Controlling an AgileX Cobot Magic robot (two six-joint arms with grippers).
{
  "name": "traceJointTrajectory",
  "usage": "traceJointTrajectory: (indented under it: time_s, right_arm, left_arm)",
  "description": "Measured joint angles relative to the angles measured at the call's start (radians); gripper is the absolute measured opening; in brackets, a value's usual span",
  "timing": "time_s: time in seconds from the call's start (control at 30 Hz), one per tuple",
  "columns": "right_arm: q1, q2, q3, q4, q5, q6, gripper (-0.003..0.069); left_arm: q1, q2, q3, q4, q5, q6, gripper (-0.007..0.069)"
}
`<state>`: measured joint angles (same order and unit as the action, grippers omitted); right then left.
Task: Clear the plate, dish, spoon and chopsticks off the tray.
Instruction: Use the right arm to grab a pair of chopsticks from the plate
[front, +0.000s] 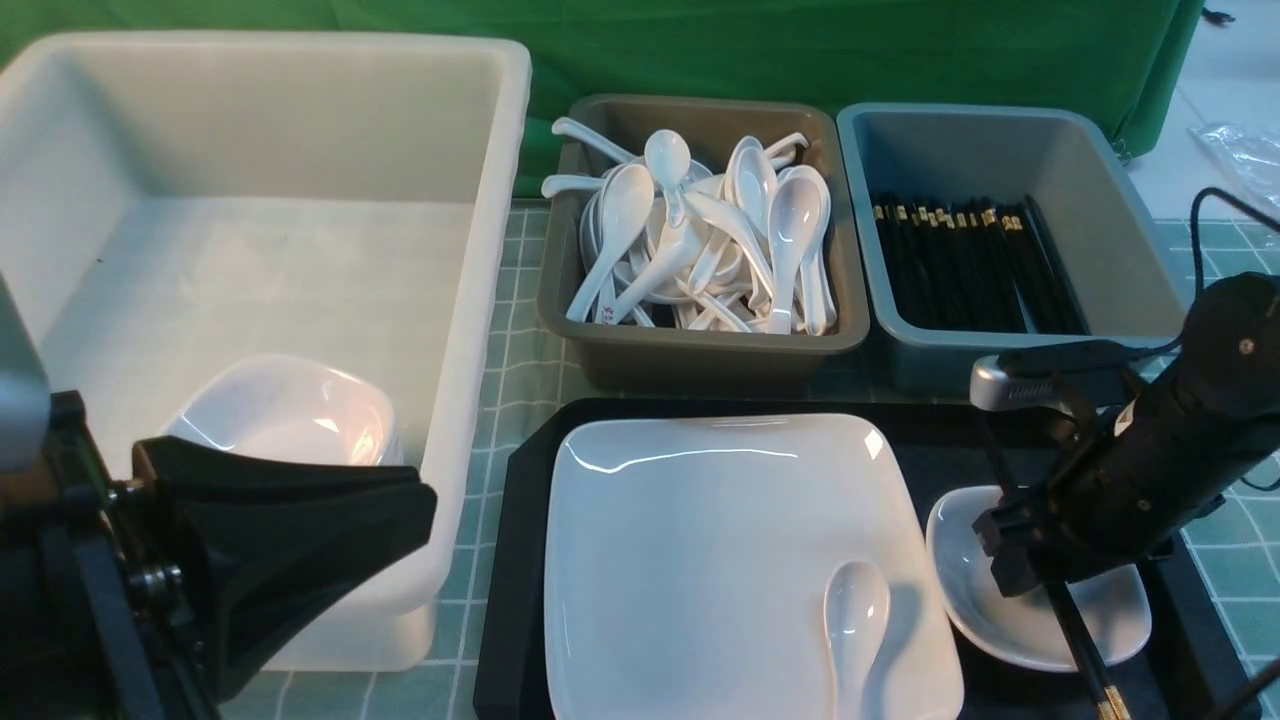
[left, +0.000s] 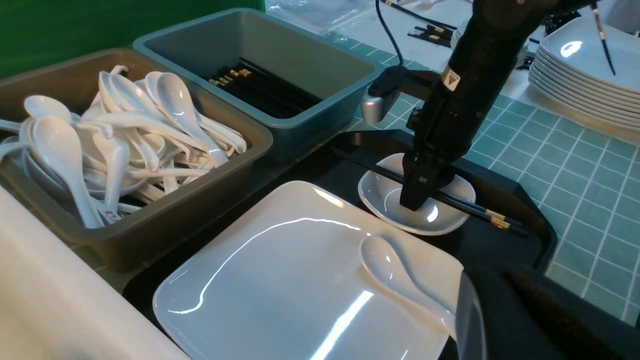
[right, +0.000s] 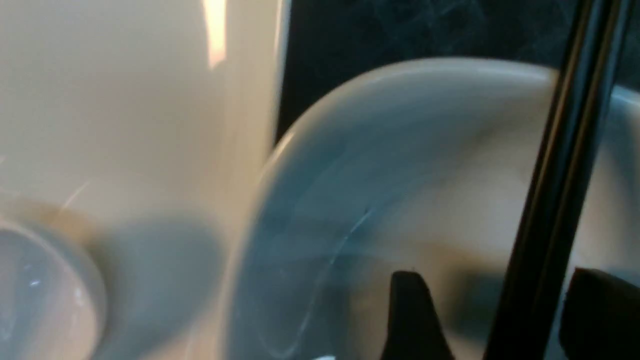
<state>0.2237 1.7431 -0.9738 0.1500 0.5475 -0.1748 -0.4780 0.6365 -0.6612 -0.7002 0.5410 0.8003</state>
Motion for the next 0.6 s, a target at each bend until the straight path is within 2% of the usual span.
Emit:
traceJointTrajectory:
  time_s: [0.23, 0.33, 0.4, 0.6]
  right_arm:
    - [-0.001, 0.025, -0.017, -0.008, 0.002, -0.004, 0.0297]
    - [-0.001, 0.025, -0.017, -0.019, 0.010, -0.008, 0.0166]
    - [-0.001, 0.025, -0.019, -0.024, 0.025, -0.032, 0.0108]
    - [0.009, -0.028, -0.047, -0.025, 0.178, -0.104, 0.0113]
  left_arm:
    - [0.000, 0.000, 0.000, 0.013, 0.000, 0.000, 0.0017]
    - [0.000, 0.000, 0.000, 0.016, 0.000, 0.000, 0.0017]
    - [0.000, 0.000, 0.000, 0.016, 0.000, 0.000, 0.0017]
    - [0.000, 0.000, 0.000, 0.016, -0.009, 0.001, 0.0017]
